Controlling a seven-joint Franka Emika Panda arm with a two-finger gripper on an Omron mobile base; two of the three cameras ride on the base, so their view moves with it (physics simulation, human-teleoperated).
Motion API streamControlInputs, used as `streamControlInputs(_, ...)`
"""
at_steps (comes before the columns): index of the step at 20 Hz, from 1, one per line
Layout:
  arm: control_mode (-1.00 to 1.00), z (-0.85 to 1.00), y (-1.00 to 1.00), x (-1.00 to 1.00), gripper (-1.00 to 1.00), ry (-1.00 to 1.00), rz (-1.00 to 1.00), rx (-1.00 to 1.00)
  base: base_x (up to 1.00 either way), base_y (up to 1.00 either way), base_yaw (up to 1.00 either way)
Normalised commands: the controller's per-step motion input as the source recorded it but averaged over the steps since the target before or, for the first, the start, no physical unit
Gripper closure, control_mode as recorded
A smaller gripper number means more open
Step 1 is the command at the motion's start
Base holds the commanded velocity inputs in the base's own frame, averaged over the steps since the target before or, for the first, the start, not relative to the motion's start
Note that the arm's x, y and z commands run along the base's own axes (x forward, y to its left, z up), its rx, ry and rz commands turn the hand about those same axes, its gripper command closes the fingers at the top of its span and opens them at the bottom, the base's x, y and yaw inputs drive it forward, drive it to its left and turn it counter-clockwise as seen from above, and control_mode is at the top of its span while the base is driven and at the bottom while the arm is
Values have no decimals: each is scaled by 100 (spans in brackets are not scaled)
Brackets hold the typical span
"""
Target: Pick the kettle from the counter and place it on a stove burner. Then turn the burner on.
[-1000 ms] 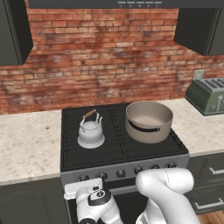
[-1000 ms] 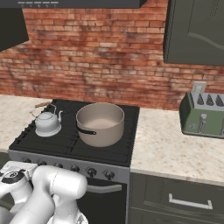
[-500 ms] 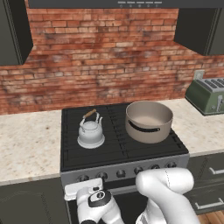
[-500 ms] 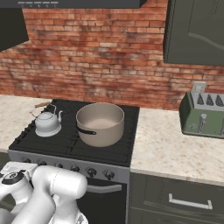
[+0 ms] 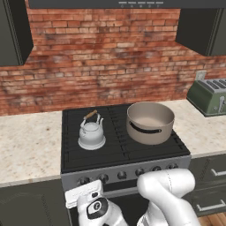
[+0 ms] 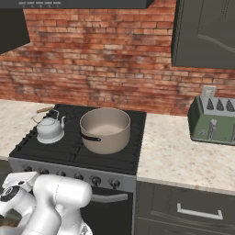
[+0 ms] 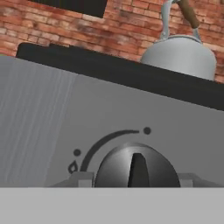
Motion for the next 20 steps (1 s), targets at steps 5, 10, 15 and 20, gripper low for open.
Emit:
streamControlInputs(5, -100, -55, 0, -5, 100, 17, 51, -17, 0, 0, 0)
streamControlInputs(10, -100, -59, 0, 0, 100, 25, 51, -18, 0, 0, 0)
streamControlInputs(15, -100, -56, 0, 0, 100, 32, 53, -21, 0, 0, 0)
streamControlInputs(20, -100, -41, 3, 0, 100, 39, 50, -18, 0, 0, 0)
